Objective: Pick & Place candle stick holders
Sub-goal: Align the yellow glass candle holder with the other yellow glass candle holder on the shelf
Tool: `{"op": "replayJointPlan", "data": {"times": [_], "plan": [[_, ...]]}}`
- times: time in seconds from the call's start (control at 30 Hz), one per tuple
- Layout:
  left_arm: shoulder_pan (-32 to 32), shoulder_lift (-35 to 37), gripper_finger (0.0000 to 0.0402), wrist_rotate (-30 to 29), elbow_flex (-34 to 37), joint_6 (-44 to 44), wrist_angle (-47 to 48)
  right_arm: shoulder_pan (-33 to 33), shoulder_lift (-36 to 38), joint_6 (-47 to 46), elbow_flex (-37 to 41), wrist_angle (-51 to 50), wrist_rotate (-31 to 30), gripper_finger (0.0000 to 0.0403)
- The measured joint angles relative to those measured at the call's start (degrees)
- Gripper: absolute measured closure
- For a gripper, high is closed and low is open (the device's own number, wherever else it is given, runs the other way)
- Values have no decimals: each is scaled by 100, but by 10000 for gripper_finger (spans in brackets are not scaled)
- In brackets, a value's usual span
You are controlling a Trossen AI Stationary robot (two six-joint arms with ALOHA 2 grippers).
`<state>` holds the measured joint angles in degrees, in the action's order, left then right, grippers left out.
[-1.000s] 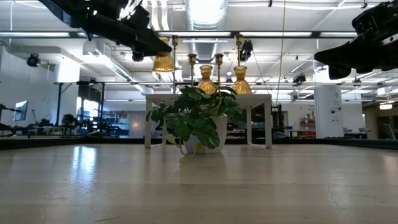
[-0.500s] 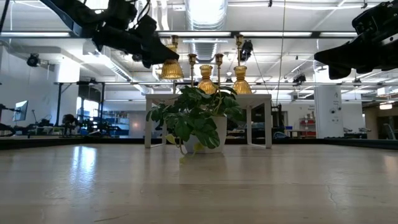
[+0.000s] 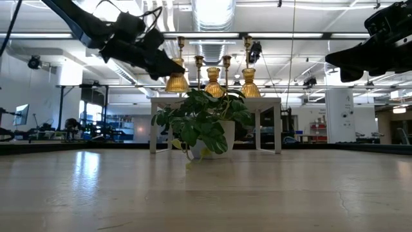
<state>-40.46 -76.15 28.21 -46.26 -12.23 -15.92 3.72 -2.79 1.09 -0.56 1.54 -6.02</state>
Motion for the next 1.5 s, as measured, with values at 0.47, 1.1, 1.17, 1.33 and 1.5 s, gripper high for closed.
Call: {"op": "replayJointPlan", "data": {"times": [0.47,1.1,1.17,1.33,1.5], "plan": [[-67,-552,273,253,-250,-172,24,-1,1,1,0,0,-2,394],[-82,-537,273,494,-225,-470,94,1,1,-1,1,0,-2,394],[-85,-537,273,547,-224,-481,93,0,0,0,0,0,-2,394],[-147,-537,273,538,-218,-440,96,0,1,-1,1,-1,0,394],[-160,-537,273,235,-216,-297,150,1,0,0,0,0,-1,394]]}}
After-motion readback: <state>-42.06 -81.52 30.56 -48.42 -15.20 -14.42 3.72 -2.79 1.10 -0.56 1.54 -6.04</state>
